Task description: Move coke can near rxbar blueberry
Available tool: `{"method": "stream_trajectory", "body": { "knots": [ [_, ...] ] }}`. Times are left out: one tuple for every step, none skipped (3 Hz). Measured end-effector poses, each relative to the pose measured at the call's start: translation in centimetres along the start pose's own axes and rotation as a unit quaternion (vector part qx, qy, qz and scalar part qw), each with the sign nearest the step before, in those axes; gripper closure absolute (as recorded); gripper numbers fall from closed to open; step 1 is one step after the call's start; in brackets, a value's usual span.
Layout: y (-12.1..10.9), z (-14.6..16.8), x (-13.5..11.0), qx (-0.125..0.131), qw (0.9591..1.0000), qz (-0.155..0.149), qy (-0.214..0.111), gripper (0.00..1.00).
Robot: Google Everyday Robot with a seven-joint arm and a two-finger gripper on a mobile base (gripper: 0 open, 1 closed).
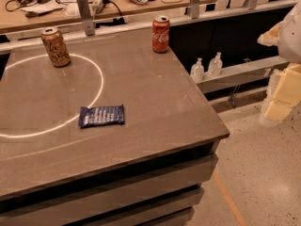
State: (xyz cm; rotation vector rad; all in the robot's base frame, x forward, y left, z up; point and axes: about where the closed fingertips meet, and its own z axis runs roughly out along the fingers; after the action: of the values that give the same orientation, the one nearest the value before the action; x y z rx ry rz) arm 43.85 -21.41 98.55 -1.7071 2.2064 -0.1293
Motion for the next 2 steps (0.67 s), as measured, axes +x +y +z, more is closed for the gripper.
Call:
{"method": "stream_trajectory", "body": {
  "knots": [
    [-0.4, 0.0, -0.1, 0.003, 1.0000, 0.002, -0.009, 0.00],
    [-2.0, 0.0, -0.5, 0.015, 0.9989, 0.008, -0.043, 0.00]
  ]
}}
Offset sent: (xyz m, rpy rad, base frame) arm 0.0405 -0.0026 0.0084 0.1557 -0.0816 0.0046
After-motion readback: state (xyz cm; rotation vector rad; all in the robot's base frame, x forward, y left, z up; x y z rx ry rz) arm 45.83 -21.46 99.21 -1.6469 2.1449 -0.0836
